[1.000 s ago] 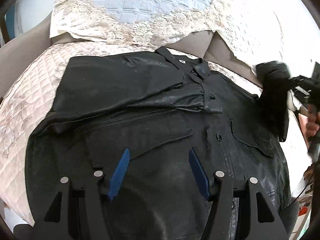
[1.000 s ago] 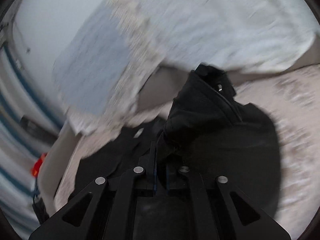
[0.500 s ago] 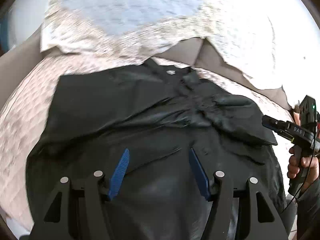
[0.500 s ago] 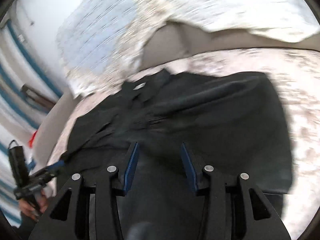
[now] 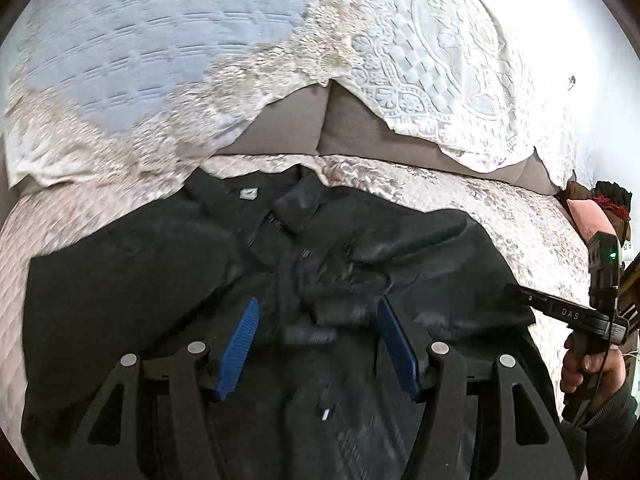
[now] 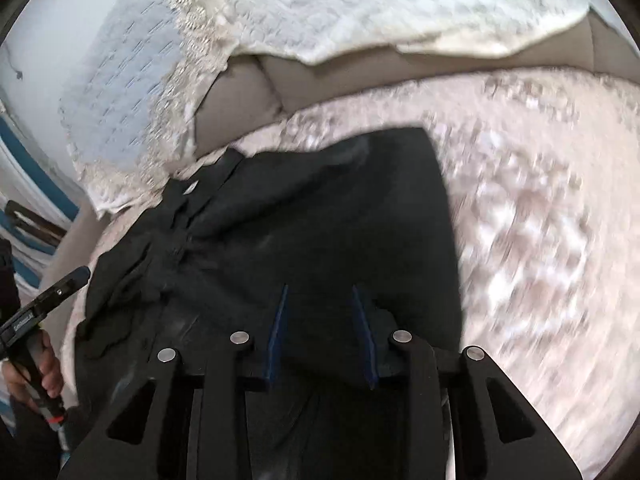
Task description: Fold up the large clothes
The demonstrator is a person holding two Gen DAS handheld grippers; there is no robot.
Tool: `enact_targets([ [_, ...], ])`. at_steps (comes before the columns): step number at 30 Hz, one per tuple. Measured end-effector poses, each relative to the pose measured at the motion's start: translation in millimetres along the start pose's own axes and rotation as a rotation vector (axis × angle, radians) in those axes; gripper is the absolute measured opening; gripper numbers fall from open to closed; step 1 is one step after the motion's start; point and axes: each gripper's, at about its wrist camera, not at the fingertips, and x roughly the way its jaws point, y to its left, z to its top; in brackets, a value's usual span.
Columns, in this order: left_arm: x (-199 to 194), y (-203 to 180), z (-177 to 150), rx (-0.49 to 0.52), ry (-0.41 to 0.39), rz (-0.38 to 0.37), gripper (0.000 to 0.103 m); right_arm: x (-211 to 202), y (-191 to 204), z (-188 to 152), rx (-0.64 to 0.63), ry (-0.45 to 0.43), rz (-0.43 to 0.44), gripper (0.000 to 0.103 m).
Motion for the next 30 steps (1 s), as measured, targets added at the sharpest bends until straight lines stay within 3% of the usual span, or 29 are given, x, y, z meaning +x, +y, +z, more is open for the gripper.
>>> enact_targets([
  [6,64.6,-14.9,31.1,0.018,0.047,-0.004,0.064,26.8,-3.3,49.2,-0.01,0.005,-0.088,0.033],
  [10,119.5,-13.7,37.9,-0.012,0.144,0.016,0.064,57.0,-20.6,54.6,-0.013,0.099,-0.178,0.033],
  [11,135.7,-11.9,34.4,-0.012,0.188,0.053,0.064,66.8,-22.3,51.5,-0.022,0.136,-0.203,0.033],
  [13,148.7,-11.8,26.9,0.003,0.21,0.077,0.064,65.7,-17.8,46.1,-0.064,0.13,-0.223,0.033],
  [19,85.6,-21.2,6.6,0.093,0.132,0.081,0.064,-3.1,-0.1,6.0,-0.113,0.031,-0.179,0.033],
  [22,39.5,-8.0,-14.4,0.098,0.065,0.102,0.064,-15.5,-3.1,-23.1,-0.105,0.044,-0.203,0.033],
  [25,13.0,20.5,-31.6,0.068,0.045,0.174,0.064,-6.4,-16.4,-42.4,-0.08,0.108,-0.221,0.038],
  [27,-3.0,44.9,-41.8,0.006,0.054,0.223,0.063,-13.8,-18.1,-40.8,-0.05,0.093,-0.22,0.041],
  [30,-44.1,68.9,-55.1,-0.044,-0.013,0.243,0.063,-32.0,-11.5,-42.2,-0.048,0.038,-0.217,0.041],
])
